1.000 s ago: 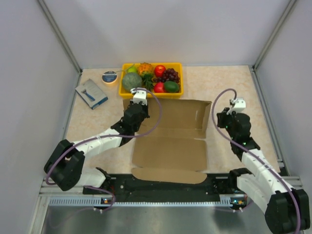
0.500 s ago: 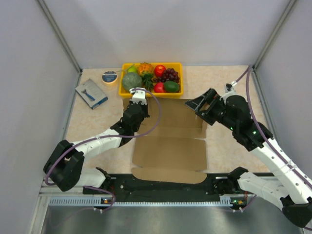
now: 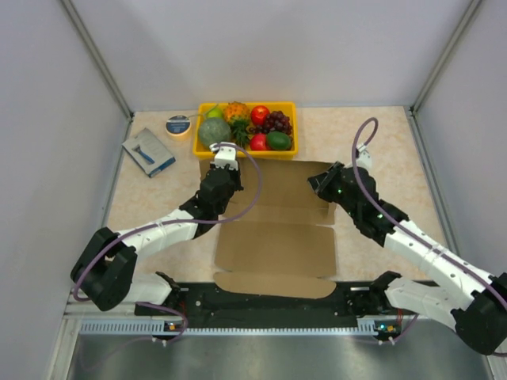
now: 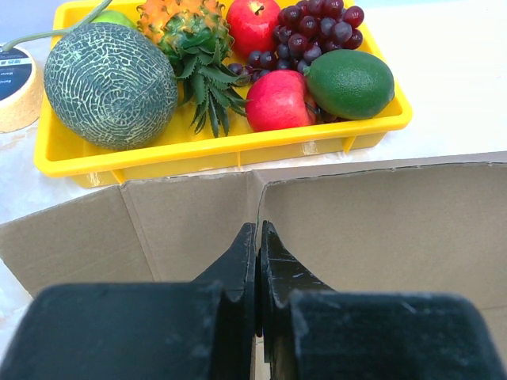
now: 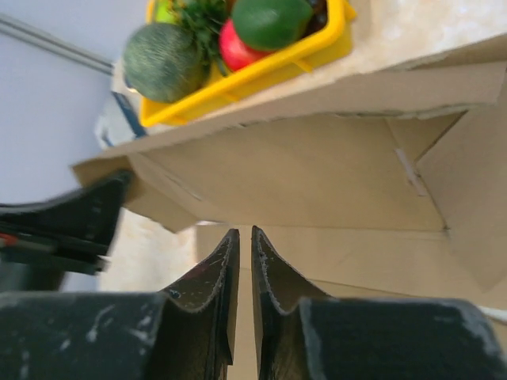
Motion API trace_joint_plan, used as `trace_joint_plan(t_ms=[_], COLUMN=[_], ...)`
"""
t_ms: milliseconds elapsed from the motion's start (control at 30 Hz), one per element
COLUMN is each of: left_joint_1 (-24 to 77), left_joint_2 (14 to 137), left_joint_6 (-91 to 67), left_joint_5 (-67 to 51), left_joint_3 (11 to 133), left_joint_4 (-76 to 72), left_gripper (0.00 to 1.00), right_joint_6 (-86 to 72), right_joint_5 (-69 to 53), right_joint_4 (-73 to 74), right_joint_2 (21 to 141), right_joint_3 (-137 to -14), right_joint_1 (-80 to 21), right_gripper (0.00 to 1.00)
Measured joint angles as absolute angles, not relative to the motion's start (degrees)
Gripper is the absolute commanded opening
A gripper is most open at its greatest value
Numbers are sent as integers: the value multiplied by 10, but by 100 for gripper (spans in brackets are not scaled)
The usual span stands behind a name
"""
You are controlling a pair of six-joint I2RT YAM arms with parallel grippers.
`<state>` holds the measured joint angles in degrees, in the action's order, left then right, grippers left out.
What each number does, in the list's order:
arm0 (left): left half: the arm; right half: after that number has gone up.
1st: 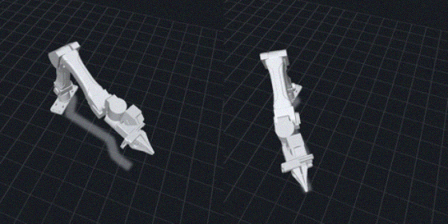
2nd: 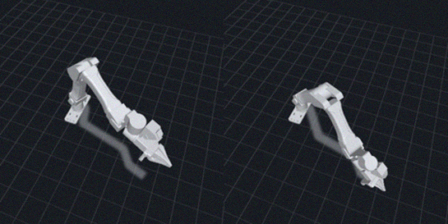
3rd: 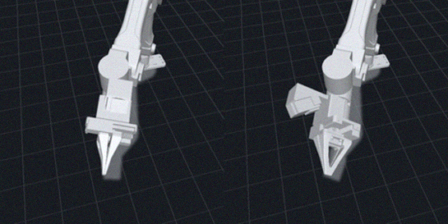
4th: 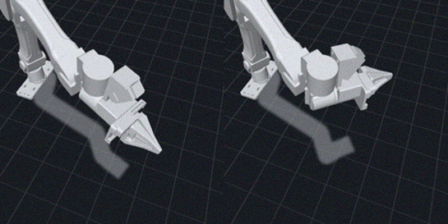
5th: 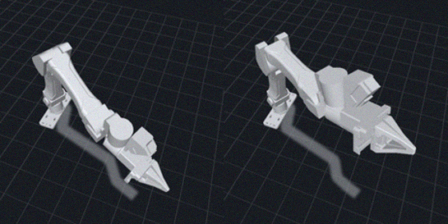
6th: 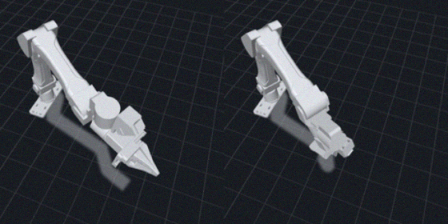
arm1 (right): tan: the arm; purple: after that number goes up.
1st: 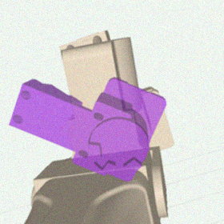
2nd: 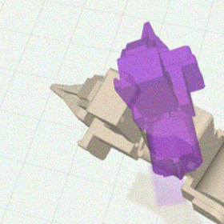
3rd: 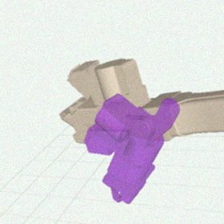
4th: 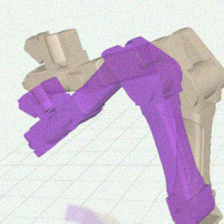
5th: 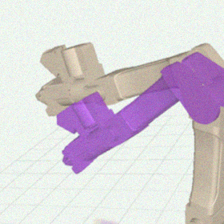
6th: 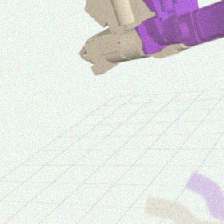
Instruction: Fold the paper box
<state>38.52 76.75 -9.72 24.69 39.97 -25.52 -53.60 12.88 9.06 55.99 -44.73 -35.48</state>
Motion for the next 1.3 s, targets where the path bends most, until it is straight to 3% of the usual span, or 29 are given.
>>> trace_joint_plan(t_ms=[200,367,633,900,1133,1200,1300], left_joint_1=[385,385,385,385,385,385,385], left_joint_2=[767,765,741,727,724,724,724], left_joint_6=[-98,-100,-97,-86,-77,-78,-82], left_joint_5=[246,246,241,224,222,222,222], left_joint_3=[400,400,390,377,364,364,364], left_joint_4=[-255,-255,-257,-265,-270,-270,-270], left_gripper=[0,0,0,0,0,0,0], right_joint_6=[-439,-404,-399,-380,-356,-362,-376], right_joint_5=[178,302,350,264,134,106,72], right_joint_4=[3,-68,-137,-237,-374,-375,-324], right_joint_2=[596,603,572,565,648,668,660], right_joint_3=[-378,-324,-239,-197,-169,-170,-176], right_joint_1=[-366,-363,-288,-201,-152,-142,-137], right_gripper=[13,11,16,25,28,32,49])
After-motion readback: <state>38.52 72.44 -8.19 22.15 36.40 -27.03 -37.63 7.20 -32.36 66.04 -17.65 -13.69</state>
